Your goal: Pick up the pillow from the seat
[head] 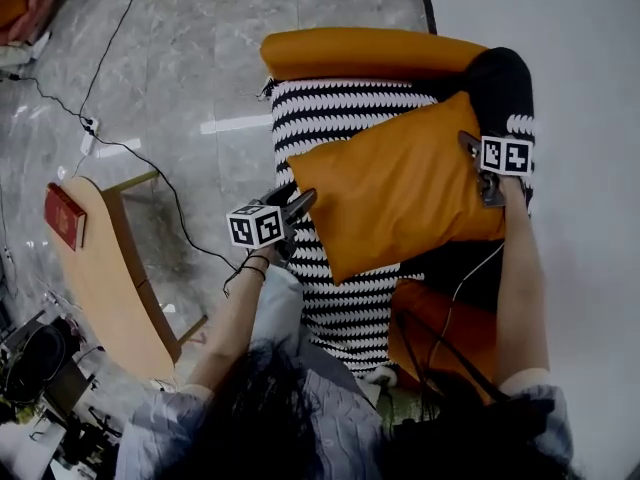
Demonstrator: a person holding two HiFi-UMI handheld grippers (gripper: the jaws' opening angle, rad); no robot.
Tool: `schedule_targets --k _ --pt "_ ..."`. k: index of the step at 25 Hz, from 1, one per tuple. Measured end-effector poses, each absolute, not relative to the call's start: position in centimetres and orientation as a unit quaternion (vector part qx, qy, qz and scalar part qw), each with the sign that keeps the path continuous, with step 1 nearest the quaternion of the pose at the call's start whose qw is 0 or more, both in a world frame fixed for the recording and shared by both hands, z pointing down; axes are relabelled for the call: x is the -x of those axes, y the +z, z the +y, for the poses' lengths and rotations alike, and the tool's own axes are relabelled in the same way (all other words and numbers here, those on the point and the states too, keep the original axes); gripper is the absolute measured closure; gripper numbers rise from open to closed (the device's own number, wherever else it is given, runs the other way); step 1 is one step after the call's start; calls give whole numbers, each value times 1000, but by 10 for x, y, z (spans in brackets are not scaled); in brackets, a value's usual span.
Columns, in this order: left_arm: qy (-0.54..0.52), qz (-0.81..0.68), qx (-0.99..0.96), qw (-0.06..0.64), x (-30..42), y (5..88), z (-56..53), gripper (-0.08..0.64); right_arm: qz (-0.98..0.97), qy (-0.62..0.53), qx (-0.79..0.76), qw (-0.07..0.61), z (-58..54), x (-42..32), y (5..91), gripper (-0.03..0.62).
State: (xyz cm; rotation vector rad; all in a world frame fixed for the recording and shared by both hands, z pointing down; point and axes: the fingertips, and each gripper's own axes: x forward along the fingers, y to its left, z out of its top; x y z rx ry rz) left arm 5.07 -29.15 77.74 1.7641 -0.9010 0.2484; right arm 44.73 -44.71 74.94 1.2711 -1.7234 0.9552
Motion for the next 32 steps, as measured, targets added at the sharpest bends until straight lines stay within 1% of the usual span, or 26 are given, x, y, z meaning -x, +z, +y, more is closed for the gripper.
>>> schedule_targets --k 3,6,14,18,19,21,24,27,28,30,32 --pt "114 -385 -728 556 -51 800 -289 282 -664 384 -501 401 -447 -460 765 316" --pt "121 -386 -707 580 -56 824 -284 267 -660 408 -492 396 -447 -468 774 299" --pt "121 -376 -685 612 -82 857 -288 216 -659 450 -461 387 -450 -468 792 295" --pt "105 -413 -657 621 -85 871 -294 216 -646 427 -476 417 -447 -471 810 297" --pt "107 -422 -653 620 -84 872 -295 216 -643 423 -479 423 -446 -469 814 304" --pt "131 -434 -654 606 -83 873 -296 218 -640 418 -479 433 -442 -465 819 354" --pt "160 -456 -651 585 -78 871 -293 215 -641 406 -475 447 -438 -463 820 396" --pt "140 -464 -612 625 -69 885 -278 151 -641 407 -470 451 -431 -460 823 421" --pt "128 -458 -598 645 -69 892 -274 118 -641 408 -468 452 -429 -459 825 429" --pt "112 -438 -581 677 -75 901 -271 110 -643 405 -466 453 -428 -460 826 443" --pt "116 -414 -578 694 -81 903 -272 112 -646 399 -471 450 -429 -461 823 457"
